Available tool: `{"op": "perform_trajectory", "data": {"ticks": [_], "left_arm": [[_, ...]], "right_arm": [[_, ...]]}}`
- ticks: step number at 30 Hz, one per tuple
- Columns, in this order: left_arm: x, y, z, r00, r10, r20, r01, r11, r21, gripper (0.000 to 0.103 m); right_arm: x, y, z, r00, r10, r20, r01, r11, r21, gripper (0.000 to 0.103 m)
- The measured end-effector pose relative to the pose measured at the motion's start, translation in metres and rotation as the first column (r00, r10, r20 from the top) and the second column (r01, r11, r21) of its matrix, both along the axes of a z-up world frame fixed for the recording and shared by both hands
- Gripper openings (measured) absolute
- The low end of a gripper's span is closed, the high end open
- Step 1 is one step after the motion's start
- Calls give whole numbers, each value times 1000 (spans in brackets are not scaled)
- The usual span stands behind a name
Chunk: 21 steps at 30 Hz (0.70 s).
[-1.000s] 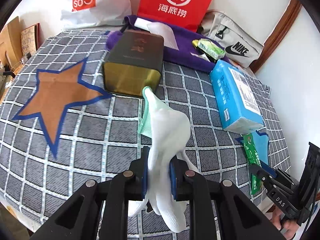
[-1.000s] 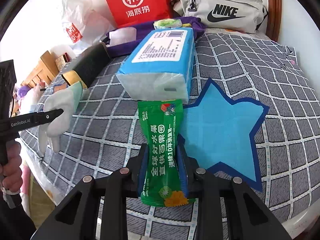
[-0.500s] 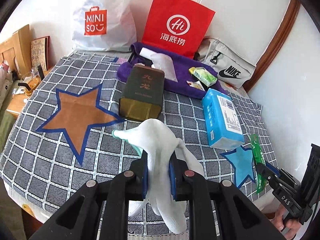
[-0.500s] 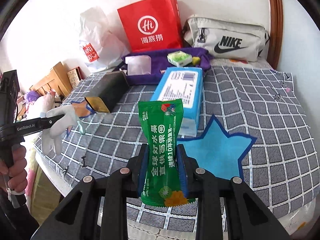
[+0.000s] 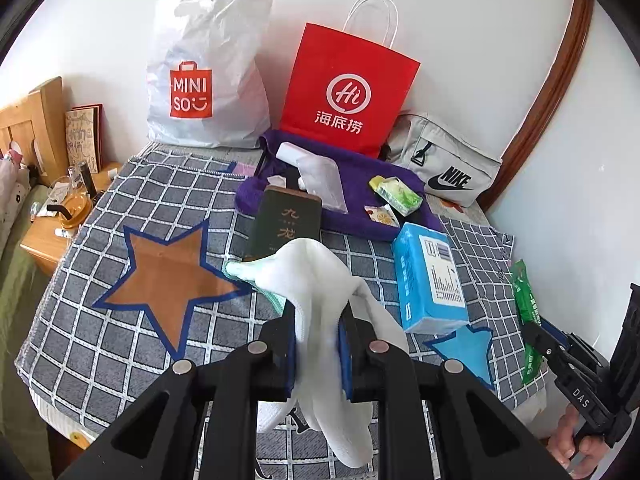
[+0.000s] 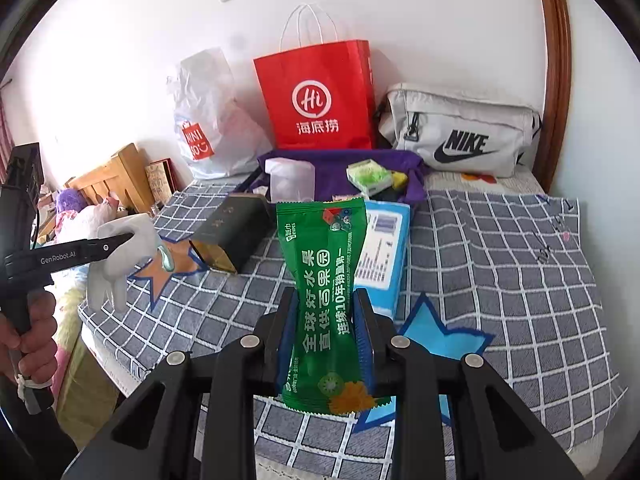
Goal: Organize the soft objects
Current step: 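Carry the glove and cloth with the left tool while the right tool carries the bar to the towel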
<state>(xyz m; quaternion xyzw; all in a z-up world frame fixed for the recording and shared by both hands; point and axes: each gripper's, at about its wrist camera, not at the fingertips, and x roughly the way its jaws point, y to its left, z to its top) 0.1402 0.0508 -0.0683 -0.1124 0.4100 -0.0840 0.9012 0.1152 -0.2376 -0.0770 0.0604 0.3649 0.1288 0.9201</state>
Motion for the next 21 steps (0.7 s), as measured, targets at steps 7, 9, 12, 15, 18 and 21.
{"op": "perform_trajectory", "data": {"ticks": [7,9,12,15,18,21], "left_arm": [[15,-2,16,1000,1,21,-1,1000,2,16],[19,-3,20,1000,-1,27,1,1000,6,16],[28,-5,24,999,0,32,0,1000,10,16],[36,-6,29,999,2,38,-3,1000,11,16],[47,-7,31,999,5,37,-6,1000,20,16],[60,-9,31,999,9,32,-10,999,50,16]], "right_arm": [[17,0,21,999,12,38,-12,1000,-7,28],[23,0,25,999,17,43,-16,1000,-10,28],[34,0,31,998,26,49,-25,1000,-13,28],[46,2,34,998,32,52,-32,999,-13,28],[60,3,36,998,39,53,-38,999,-20,28],[74,2,38,998,38,54,-37,999,-14,28]]}}
